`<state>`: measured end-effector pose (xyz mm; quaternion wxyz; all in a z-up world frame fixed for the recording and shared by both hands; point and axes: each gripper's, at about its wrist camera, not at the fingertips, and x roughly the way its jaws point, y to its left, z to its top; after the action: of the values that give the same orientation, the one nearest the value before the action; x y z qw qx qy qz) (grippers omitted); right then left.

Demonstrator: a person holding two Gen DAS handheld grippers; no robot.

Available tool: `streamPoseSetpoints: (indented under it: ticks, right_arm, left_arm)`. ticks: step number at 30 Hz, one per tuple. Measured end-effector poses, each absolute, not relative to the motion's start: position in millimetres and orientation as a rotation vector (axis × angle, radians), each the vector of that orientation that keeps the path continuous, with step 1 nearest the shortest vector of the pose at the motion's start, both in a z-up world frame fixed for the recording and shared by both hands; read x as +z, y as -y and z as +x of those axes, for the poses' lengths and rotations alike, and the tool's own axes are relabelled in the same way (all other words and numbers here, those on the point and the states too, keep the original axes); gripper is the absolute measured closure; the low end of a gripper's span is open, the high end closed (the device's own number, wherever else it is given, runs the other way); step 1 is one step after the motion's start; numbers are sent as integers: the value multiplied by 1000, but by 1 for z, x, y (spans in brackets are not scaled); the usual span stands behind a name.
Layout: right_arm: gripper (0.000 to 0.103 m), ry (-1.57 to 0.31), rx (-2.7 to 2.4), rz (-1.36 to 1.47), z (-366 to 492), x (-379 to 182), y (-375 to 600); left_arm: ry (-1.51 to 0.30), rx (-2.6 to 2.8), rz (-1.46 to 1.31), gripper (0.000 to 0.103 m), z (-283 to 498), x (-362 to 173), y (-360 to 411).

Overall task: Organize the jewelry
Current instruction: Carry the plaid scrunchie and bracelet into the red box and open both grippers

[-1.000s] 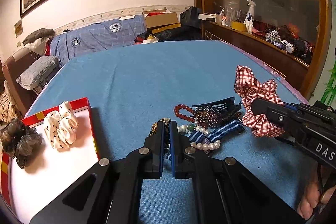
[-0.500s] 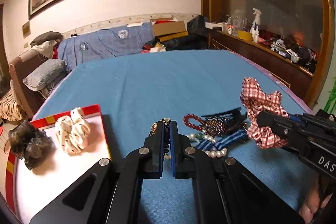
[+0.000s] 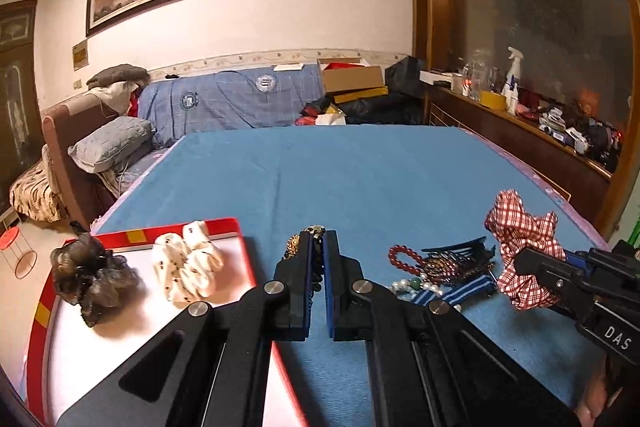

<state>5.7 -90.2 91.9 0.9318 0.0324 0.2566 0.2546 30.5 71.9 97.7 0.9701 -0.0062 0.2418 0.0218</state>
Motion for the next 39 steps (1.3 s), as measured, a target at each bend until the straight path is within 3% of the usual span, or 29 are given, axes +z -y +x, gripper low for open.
streamPoseSetpoints:
  ticks: [25,39]
  right_arm:
    - [85,-610,693,136,23,103,-18]
    - [84,-731,801,40,28,73,-109]
  left_arm:
    - [-454,192,-184,98,13,117,-164]
    - [-672,389,-323,98,25,84,-244]
